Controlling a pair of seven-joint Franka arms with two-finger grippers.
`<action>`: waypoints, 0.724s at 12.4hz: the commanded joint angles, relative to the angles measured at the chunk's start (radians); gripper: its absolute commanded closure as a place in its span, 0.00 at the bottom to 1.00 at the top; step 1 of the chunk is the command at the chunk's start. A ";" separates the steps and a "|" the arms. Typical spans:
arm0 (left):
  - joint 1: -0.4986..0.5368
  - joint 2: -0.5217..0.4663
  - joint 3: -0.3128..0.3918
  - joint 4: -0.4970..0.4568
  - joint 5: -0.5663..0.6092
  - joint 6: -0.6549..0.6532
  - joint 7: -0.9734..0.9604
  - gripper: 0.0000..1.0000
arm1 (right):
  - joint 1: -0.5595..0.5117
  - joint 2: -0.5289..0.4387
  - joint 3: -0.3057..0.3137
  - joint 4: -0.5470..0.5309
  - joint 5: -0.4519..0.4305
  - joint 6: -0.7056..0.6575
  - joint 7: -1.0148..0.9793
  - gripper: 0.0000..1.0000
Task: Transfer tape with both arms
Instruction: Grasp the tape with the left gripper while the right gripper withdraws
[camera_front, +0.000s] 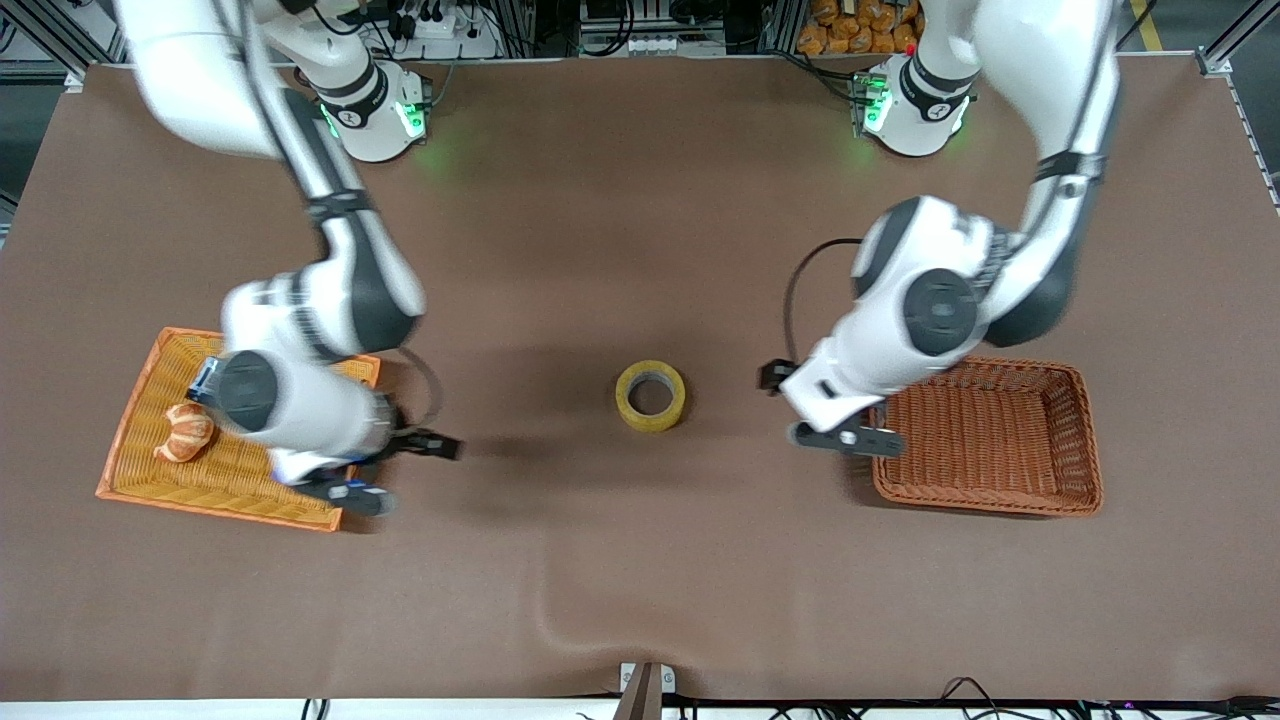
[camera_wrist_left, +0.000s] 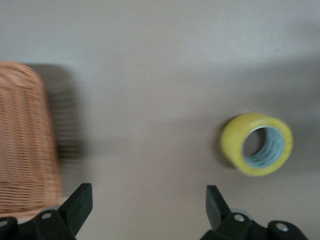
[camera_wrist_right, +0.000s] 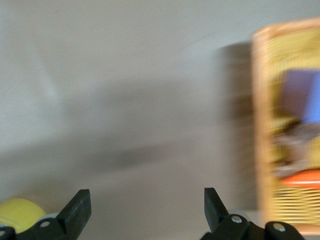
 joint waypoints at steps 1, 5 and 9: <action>-0.082 0.085 0.012 0.024 -0.014 0.109 -0.155 0.00 | -0.117 -0.135 0.022 -0.110 -0.036 -0.020 -0.183 0.00; -0.184 0.200 0.015 0.020 -0.005 0.247 -0.254 0.00 | -0.228 -0.371 0.022 -0.266 -0.068 -0.023 -0.418 0.00; -0.212 0.279 0.019 0.020 0.000 0.322 -0.275 0.00 | -0.297 -0.546 0.012 -0.325 -0.070 -0.074 -0.524 0.00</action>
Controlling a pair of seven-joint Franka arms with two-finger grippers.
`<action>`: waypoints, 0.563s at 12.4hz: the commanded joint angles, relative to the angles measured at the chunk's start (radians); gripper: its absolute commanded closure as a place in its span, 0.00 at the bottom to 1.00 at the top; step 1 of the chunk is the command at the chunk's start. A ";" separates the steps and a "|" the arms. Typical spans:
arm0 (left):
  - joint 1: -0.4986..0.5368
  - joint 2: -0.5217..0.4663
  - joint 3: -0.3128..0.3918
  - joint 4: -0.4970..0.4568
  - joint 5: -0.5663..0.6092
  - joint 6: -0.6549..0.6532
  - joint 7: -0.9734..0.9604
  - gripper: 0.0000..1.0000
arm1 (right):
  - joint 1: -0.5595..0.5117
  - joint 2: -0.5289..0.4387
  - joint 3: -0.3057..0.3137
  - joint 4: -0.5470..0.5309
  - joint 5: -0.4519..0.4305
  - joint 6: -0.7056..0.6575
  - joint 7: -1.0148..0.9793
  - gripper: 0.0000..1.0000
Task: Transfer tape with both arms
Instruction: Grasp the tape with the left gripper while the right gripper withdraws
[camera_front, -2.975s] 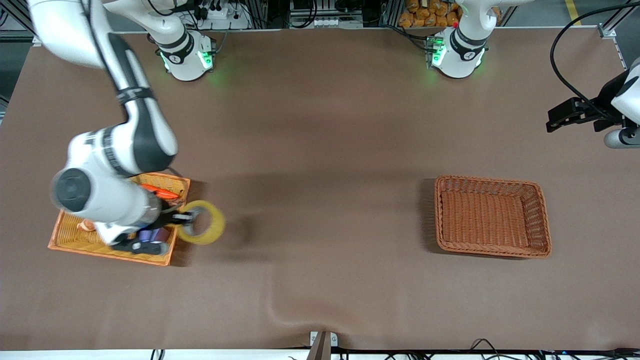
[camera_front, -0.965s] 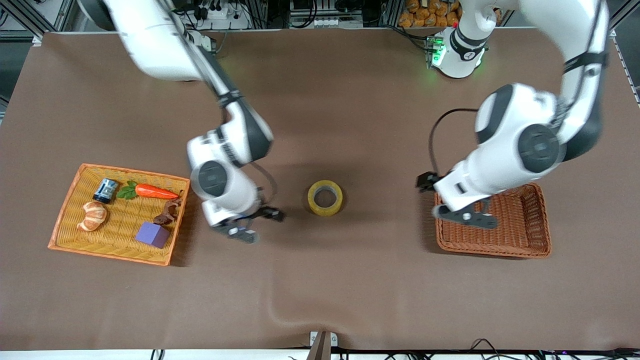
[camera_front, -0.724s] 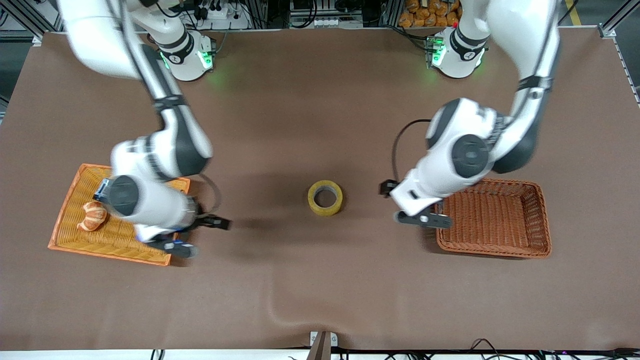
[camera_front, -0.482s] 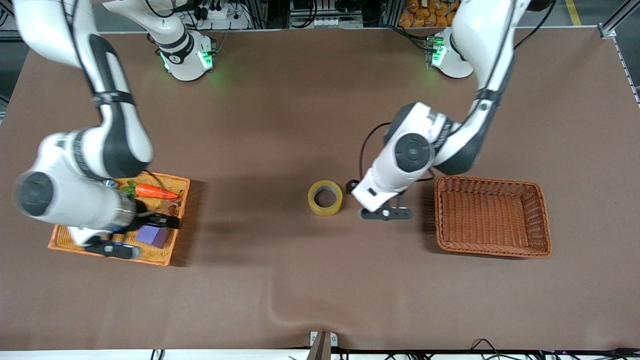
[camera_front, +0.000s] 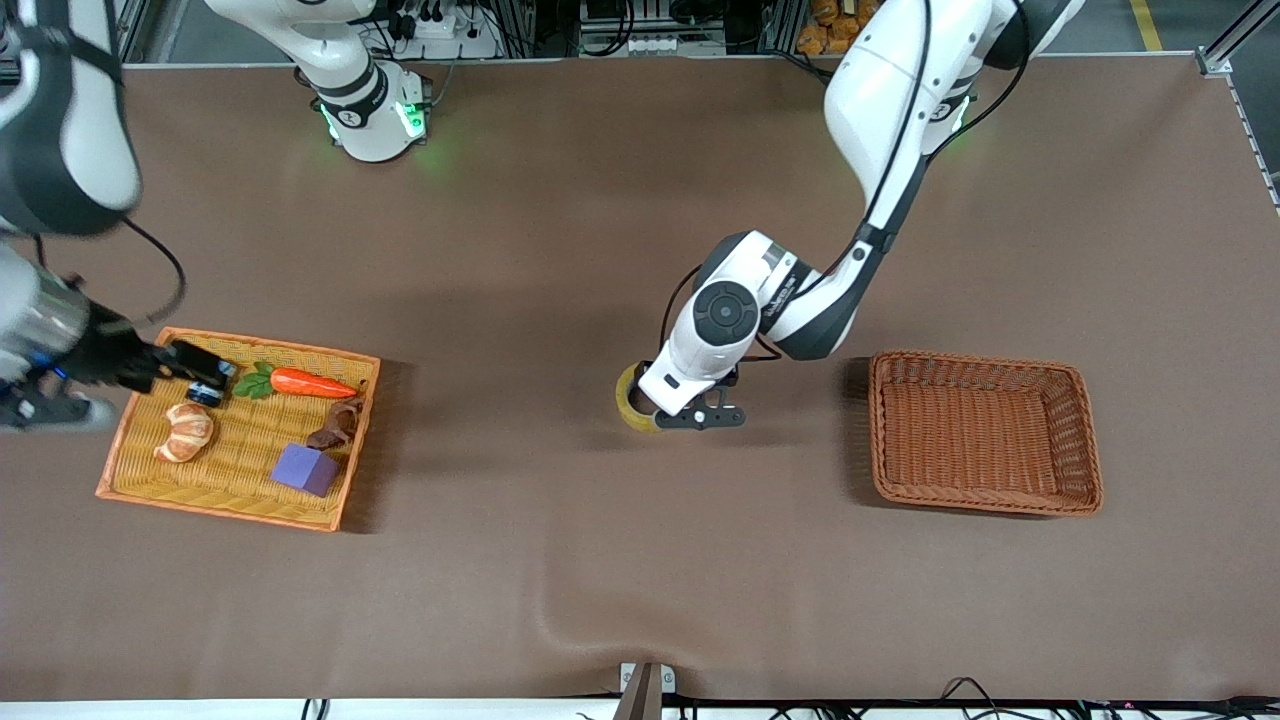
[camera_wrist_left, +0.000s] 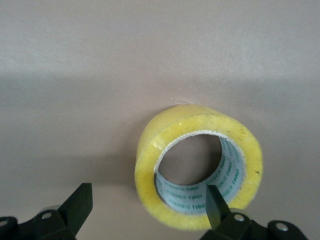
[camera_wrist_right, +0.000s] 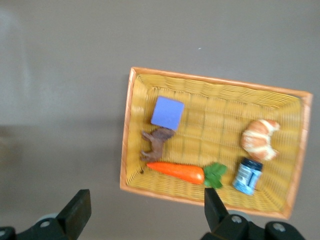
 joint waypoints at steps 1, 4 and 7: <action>-0.016 0.044 0.016 0.019 0.000 0.041 -0.014 0.00 | -0.031 -0.115 -0.003 -0.071 -0.015 0.006 -0.039 0.00; -0.025 0.058 0.018 0.019 0.000 0.045 -0.019 0.71 | -0.028 -0.152 -0.025 -0.055 -0.078 -0.031 -0.048 0.00; -0.023 0.049 0.020 0.020 0.003 0.045 -0.032 1.00 | -0.025 -0.151 -0.026 0.007 -0.078 -0.150 -0.025 0.00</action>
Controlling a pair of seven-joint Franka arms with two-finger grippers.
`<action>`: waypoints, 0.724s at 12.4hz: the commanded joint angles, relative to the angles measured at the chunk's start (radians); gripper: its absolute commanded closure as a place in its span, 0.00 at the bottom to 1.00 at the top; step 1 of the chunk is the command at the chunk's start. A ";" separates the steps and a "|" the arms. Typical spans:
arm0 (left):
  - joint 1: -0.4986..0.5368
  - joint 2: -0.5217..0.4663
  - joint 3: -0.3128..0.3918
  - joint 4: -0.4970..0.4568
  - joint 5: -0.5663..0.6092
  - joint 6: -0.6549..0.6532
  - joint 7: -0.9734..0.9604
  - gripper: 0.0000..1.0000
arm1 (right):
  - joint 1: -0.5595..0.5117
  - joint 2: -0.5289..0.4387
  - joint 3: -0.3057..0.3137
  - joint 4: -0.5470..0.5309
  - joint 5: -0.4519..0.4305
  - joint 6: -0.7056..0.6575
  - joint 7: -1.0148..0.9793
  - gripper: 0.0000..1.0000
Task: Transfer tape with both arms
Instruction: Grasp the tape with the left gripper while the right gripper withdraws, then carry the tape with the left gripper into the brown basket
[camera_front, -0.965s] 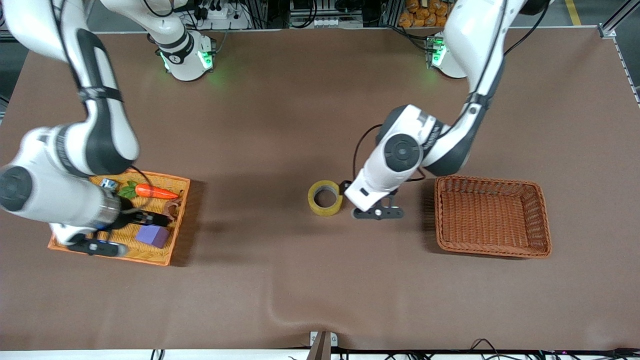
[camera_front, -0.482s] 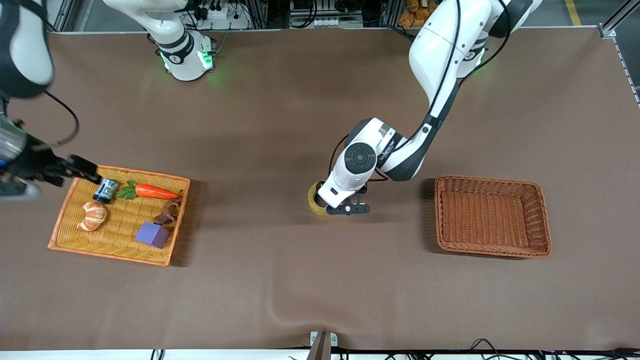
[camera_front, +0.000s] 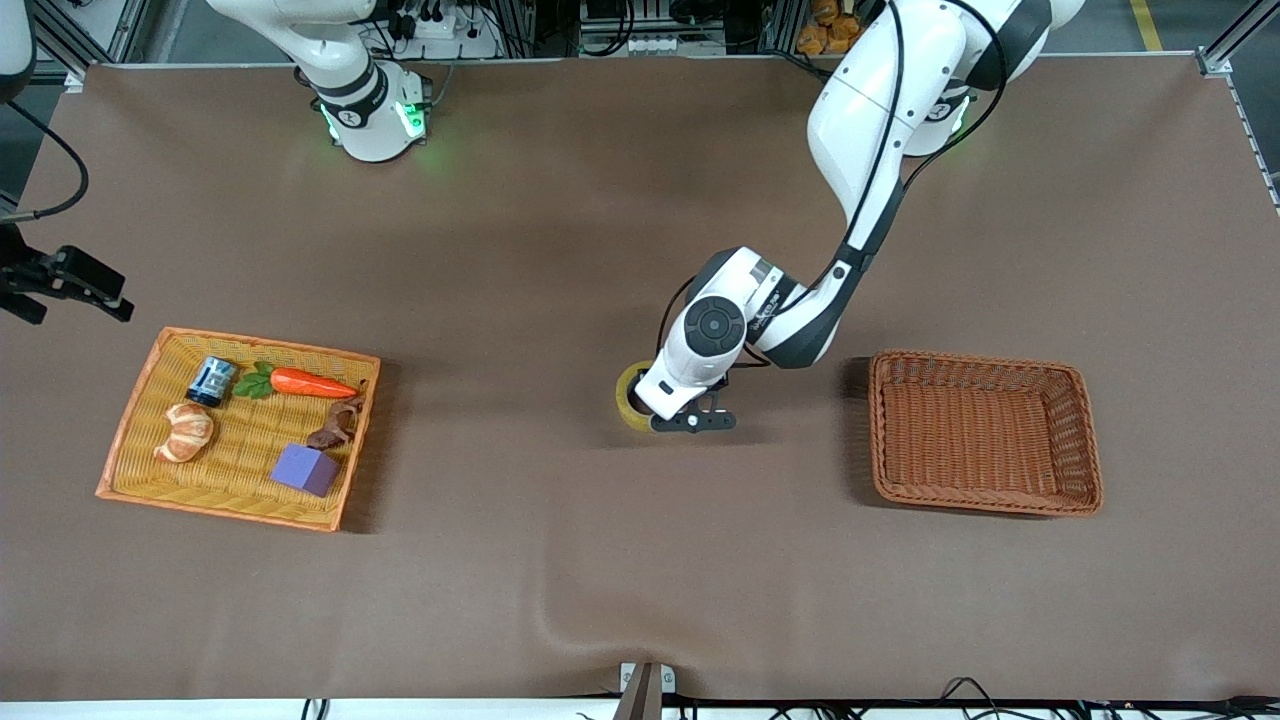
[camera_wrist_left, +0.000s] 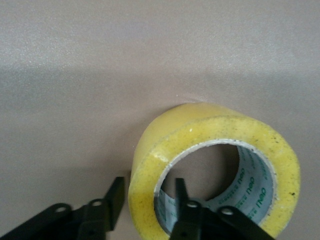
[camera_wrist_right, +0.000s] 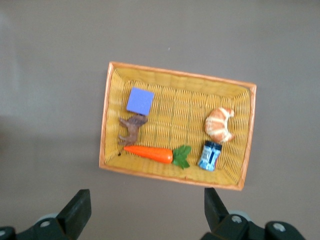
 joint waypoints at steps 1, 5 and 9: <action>-0.002 -0.021 0.015 0.014 0.015 0.001 -0.026 1.00 | -0.001 -0.016 0.008 0.024 -0.016 -0.073 0.027 0.00; 0.151 -0.251 0.012 -0.089 0.073 -0.078 0.024 1.00 | 0.010 -0.019 0.011 0.047 -0.003 -0.189 0.018 0.00; 0.405 -0.472 0.011 -0.334 0.073 -0.085 0.390 1.00 | 0.017 -0.062 0.019 0.048 -0.003 -0.248 0.027 0.00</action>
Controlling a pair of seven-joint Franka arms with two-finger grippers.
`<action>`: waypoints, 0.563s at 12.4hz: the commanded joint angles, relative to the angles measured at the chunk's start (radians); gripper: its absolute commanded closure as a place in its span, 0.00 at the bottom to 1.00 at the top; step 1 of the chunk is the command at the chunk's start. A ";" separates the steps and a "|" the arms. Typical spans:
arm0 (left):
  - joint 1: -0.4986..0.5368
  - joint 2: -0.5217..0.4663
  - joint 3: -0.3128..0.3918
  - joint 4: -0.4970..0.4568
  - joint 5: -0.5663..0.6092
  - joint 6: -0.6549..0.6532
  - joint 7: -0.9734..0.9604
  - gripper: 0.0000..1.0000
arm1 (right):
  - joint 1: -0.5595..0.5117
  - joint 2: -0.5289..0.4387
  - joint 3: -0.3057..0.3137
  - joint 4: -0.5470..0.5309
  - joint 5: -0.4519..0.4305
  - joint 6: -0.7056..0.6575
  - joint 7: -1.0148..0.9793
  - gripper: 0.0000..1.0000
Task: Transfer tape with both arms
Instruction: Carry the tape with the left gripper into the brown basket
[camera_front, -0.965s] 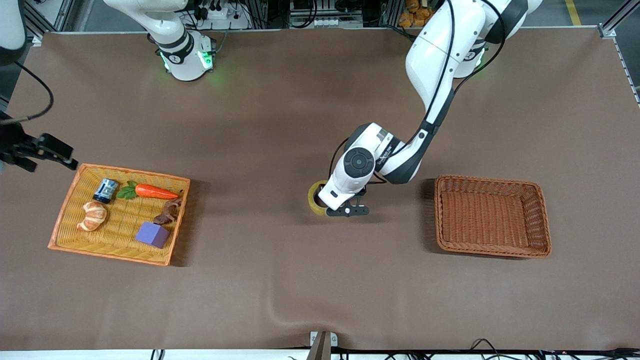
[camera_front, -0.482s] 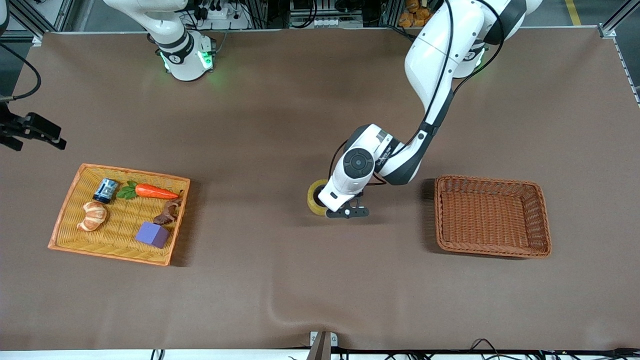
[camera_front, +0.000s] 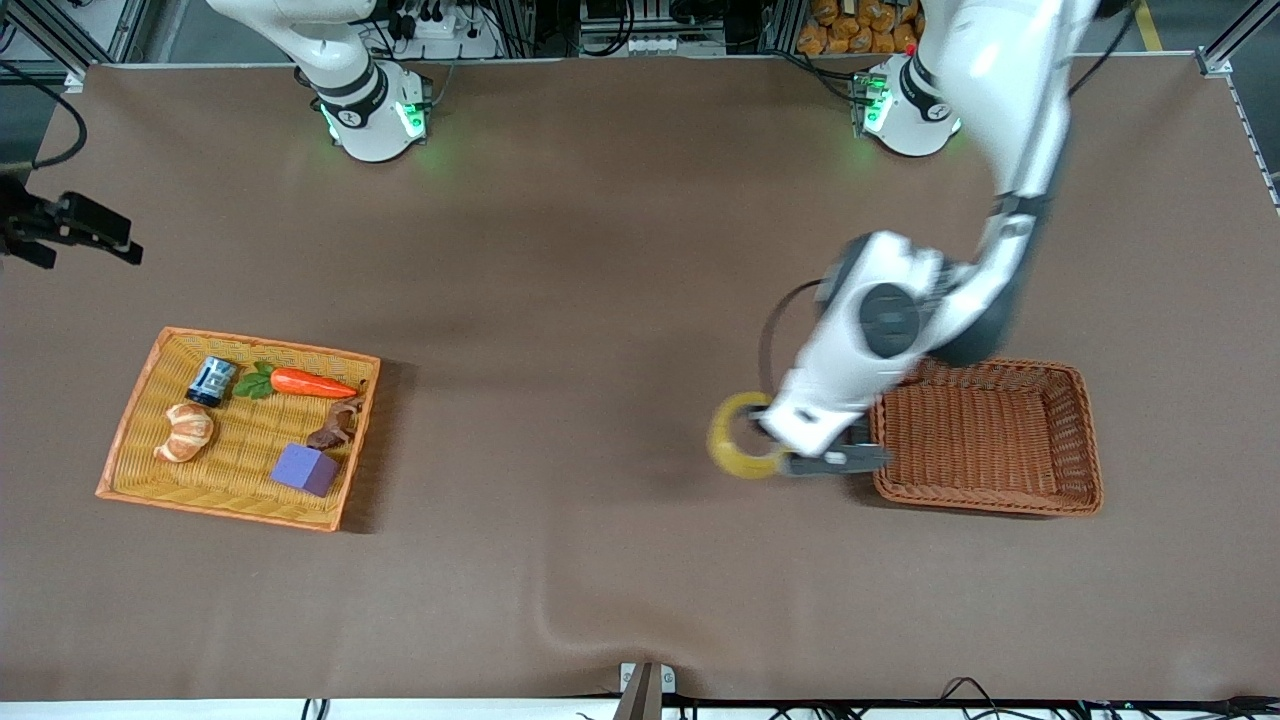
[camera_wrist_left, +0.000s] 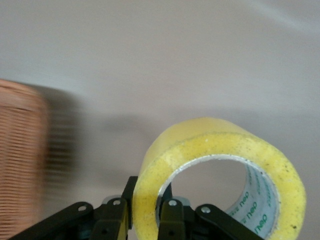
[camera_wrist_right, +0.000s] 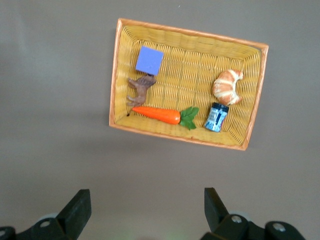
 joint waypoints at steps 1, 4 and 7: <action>0.178 -0.130 -0.021 -0.216 0.012 0.020 0.288 1.00 | 0.016 -0.026 -0.006 0.001 -0.007 -0.025 0.011 0.00; 0.349 -0.083 -0.023 -0.256 0.012 0.025 0.615 1.00 | 0.008 -0.023 -0.007 0.012 -0.020 -0.025 0.005 0.00; 0.427 -0.004 -0.023 -0.220 0.008 0.052 0.797 0.99 | -0.007 -0.017 -0.009 0.010 -0.022 -0.023 -0.001 0.00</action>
